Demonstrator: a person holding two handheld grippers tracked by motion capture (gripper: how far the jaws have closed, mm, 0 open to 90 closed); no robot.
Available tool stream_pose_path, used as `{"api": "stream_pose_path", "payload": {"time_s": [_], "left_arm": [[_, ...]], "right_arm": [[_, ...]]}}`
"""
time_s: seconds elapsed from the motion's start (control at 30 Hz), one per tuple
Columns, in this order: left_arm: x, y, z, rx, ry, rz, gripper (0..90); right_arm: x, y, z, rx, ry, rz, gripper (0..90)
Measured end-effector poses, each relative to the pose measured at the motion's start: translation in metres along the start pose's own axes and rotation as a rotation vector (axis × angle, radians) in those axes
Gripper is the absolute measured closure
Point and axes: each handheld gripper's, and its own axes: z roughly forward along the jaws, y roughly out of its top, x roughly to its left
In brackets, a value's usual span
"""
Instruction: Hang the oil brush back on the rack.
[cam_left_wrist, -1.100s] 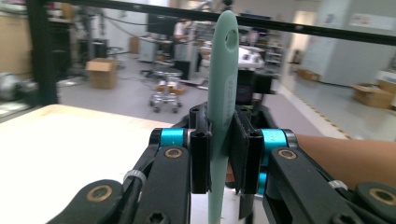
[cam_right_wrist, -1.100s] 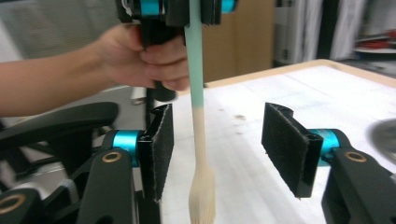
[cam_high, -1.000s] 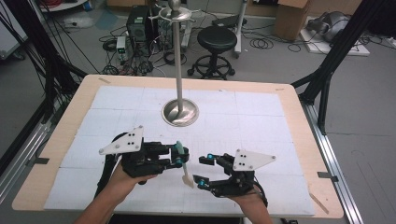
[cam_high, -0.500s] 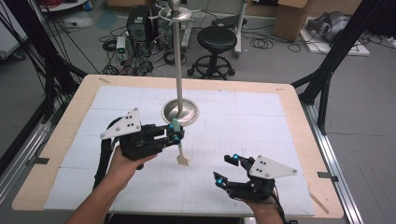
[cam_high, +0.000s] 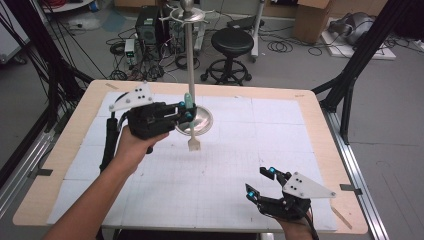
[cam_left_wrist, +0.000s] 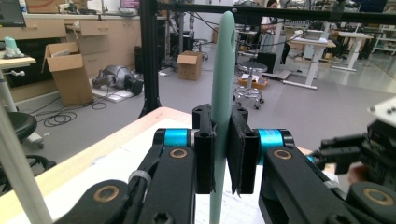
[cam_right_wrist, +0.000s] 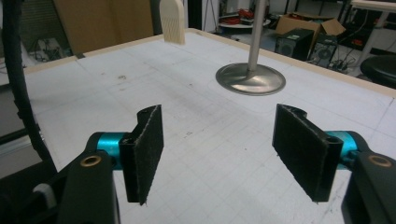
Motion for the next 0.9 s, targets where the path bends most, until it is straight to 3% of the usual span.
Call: {"api": "stream_pose_path", "payload": {"time_s": [0.27, 0.37, 0.5, 0.9], "left_arm": [[0.03, 0.025, 0.004, 0.024, -0.001, -0.035, 82.4], [0.041, 0.033, 0.008, 0.025, -0.02, -0.059, 82.5], [0.053, 0.044, 0.014, 0.056, -0.026, -0.052, 82.5], [0.086, 0.072, 0.016, 0.081, -0.029, -0.071, 82.5]], "right_arm": [[-0.002, -0.005, -0.002, 0.004, -0.02, 0.015, 31.5], [-0.004, -0.006, -0.004, 0.002, -0.024, 0.023, 32.2], [-0.005, -0.007, -0.006, -0.002, -0.039, 0.026, 31.5], [-0.013, -0.01, -0.008, 0.002, -0.078, 0.051, 29.8]]}}
